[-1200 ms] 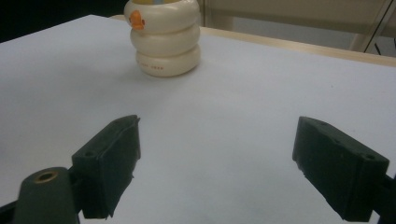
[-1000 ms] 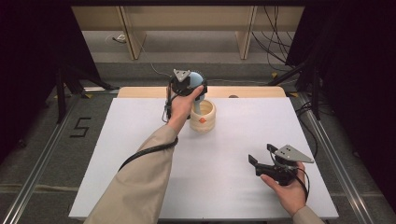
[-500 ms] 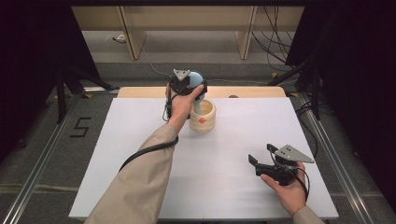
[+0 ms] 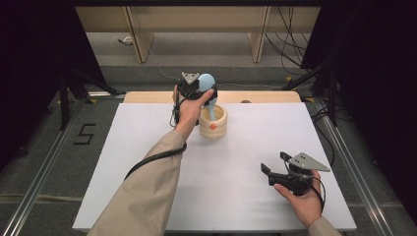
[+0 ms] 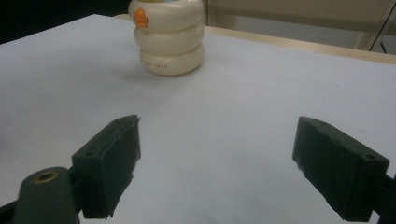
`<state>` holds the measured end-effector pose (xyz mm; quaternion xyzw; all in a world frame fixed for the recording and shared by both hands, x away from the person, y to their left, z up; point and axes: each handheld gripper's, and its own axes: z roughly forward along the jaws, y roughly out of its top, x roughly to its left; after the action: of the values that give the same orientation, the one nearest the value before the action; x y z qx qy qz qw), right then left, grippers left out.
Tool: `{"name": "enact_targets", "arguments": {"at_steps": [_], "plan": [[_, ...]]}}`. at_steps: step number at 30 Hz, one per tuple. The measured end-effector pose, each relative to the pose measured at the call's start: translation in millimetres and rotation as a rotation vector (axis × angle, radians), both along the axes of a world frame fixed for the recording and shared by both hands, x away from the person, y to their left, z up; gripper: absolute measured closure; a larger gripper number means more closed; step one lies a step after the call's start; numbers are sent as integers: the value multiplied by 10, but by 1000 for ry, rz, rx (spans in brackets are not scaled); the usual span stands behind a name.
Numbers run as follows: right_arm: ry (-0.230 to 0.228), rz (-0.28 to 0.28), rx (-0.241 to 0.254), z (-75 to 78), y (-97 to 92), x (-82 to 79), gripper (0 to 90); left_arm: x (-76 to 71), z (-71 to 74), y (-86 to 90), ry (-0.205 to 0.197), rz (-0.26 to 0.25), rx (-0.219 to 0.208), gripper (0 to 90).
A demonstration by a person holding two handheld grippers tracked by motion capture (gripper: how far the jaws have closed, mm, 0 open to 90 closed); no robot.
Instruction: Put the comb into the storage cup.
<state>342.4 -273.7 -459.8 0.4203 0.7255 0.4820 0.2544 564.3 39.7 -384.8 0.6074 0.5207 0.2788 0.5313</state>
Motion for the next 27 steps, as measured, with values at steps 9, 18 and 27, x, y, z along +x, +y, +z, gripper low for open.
{"name": "enact_targets", "arguments": {"at_steps": [9, 18, 27], "plan": [[1, 2, 2, 0, 0, 0, 161, -20, 17, -23, -13, -8, 15, 131], [2, 0, 1, 0, 4, 0, 161, -94, 119, 9, -16, -25, 31, 124], [3, -5, 0, 2, 0, 1, 160, -150, 136, 95, 2, -45, 60, 93]]}}
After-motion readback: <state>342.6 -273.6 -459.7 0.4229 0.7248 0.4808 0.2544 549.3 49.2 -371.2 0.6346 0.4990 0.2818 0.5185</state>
